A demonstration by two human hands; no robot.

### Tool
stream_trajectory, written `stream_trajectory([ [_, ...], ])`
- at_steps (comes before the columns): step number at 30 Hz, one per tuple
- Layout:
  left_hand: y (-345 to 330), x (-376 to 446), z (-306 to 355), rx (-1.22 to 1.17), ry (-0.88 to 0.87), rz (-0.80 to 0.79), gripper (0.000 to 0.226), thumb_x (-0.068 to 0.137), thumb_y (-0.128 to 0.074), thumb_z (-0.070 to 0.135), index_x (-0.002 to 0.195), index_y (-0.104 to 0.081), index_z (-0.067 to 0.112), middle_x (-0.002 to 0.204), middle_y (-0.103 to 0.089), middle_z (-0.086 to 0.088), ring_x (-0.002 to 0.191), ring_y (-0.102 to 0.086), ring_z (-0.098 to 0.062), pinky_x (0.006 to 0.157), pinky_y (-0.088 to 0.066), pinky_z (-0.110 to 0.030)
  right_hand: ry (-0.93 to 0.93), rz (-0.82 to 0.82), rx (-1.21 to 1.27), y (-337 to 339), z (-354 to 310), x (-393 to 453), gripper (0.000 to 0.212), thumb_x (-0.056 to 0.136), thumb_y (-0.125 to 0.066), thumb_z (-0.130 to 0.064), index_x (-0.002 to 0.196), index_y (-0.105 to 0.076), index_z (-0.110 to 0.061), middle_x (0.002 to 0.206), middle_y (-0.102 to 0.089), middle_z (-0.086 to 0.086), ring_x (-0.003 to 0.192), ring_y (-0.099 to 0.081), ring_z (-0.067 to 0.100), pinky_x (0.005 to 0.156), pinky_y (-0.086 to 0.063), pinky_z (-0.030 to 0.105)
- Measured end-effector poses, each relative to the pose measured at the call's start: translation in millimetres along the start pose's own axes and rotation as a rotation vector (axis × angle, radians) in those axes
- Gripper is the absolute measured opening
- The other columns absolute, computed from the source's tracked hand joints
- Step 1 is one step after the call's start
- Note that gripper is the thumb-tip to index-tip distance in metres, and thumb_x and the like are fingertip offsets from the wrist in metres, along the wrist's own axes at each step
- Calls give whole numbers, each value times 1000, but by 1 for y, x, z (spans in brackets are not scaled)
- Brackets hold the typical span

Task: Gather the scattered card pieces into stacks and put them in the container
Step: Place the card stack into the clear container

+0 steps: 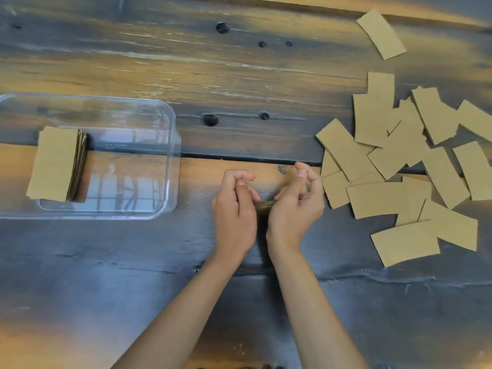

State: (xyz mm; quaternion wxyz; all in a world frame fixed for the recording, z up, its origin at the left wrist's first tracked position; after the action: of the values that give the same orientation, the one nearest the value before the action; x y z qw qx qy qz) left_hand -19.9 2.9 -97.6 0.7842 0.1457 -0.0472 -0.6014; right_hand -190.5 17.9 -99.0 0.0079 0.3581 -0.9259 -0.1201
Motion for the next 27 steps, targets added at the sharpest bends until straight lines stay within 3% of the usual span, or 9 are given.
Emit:
stream_trajectory([
  [2,-5,-3,9,31,-13,-166,20,103,-41,12,97,-60,14,73,-63,4,71,-60,-14,68,-48,-32,44,-19,-52,-5,-9,4,26,100,-44,-25,109,-68,-20,73,-68,-5,61,-61,23,61,-51,38],
  [4,-9,-7,26,73,-108,-402,16,100,-48,13,100,-63,16,86,-64,4,80,-61,-15,72,-50,-33,158,-51,-121,-9,-31,9,25,99,-45,-17,108,-69,-16,66,-61,-19,55,-51,7,58,-42,24],
  [7,5,-8,52,111,-210,-616,28,88,-60,6,113,-65,17,99,-61,5,91,-61,-16,78,-51,-27,310,-92,-220,-17,-75,12,24,99,-46,-11,106,-69,-14,63,-55,-21,49,-44,4,54,-33,16],
  [12,60,9,112,192,-399,-429,16,76,-75,6,89,-69,12,76,-64,3,69,-60,-15,64,-51,-30,505,-205,-249,-51,-150,-19,21,98,-49,-10,102,-69,-15,50,-40,-13,45,-42,5,61,-40,28],
  [15,107,20,119,143,-349,-287,14,75,-76,5,80,-67,14,72,-65,4,65,-61,-15,60,-51,-28,544,-399,-191,-85,-182,-52,15,98,-53,-19,105,-67,-17,52,-44,-16,51,-48,2,67,-42,28],
  [18,161,35,99,61,-196,-138,9,78,-75,13,83,-68,18,76,-70,5,69,-66,-15,65,-55,-31,369,-596,-99,-115,-182,-76,29,95,-56,-34,120,-63,-21,87,-68,-12,89,-65,7,86,-49,31],
  [20,201,44,82,-8,-103,8,12,79,-78,15,85,-69,18,80,-72,7,72,-67,-10,68,-57,-27,125,-732,-60,-136,-161,-91,39,91,-57,-34,128,-60,-22,111,-69,-10,110,-65,8,96,-49,26],
  [24,246,54,49,-287,83,117,12,74,-75,14,82,-70,21,77,-73,4,70,-64,-8,69,-55,-19,-333,-1075,-2,-174,-123,-146,20,100,-58,-17,114,-71,-21,105,-78,-5,99,-73,10,88,-58,29],
  [27,255,61,13,-284,250,66,8,77,-77,16,79,-72,23,72,-71,6,72,-63,-8,72,-53,-17,-379,-1032,-70,-188,-104,-160,19,100,-58,-11,102,-75,-20,96,-79,-5,90,-75,11,74,-60,24],
])
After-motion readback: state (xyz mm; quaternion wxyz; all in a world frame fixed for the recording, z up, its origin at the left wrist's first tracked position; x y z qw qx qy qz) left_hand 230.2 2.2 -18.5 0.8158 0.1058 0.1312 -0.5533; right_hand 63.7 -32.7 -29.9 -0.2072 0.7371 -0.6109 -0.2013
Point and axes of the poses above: each hand's wrist, its own x-axis towards the middle knuckle, its own y-axis out of the back of the hand, z = x × y, the point moved 10 cm from there along x, towards the middle knuckle
